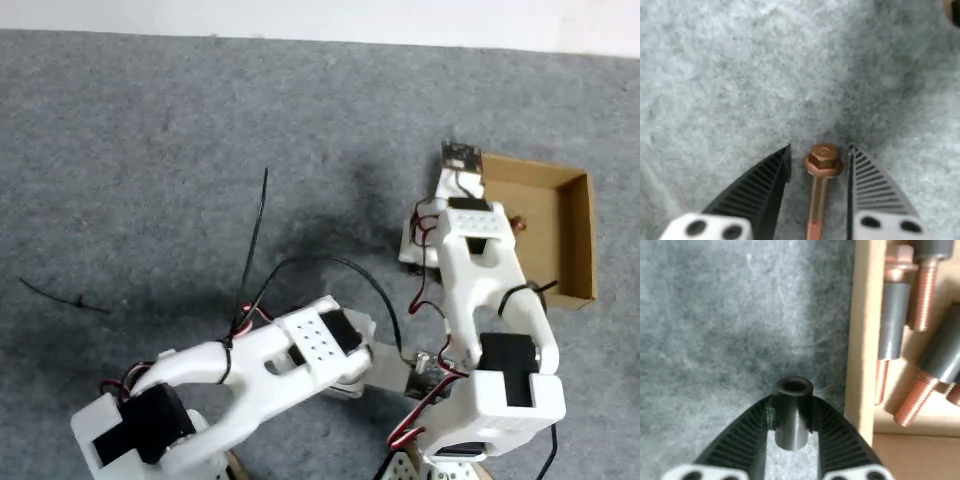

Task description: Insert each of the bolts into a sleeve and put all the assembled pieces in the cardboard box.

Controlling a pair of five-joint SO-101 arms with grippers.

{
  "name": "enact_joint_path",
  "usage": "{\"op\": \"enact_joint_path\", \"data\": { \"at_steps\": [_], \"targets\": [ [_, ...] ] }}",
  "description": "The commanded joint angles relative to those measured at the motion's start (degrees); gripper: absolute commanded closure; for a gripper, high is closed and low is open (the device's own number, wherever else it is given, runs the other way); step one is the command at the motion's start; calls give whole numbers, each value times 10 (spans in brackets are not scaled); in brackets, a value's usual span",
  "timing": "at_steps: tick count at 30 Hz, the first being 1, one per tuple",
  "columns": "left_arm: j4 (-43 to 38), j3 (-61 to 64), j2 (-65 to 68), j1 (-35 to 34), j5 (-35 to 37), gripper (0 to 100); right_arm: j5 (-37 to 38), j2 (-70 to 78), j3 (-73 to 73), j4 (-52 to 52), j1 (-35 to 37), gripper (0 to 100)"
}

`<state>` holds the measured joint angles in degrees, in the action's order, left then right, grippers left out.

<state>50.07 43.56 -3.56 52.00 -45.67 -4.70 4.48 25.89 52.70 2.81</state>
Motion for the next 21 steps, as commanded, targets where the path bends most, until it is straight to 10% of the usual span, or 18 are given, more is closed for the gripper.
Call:
{"op": "enact_joint_path", "data": {
  "at_steps": [1,21],
  "targets": [
    [-4,-10,9,3,5,822,-2,-26,-6,-17,-17,994],
    [26,11,-23,-44,2,822,-1,-25,-6,-17,-17,994]
  ]
}}
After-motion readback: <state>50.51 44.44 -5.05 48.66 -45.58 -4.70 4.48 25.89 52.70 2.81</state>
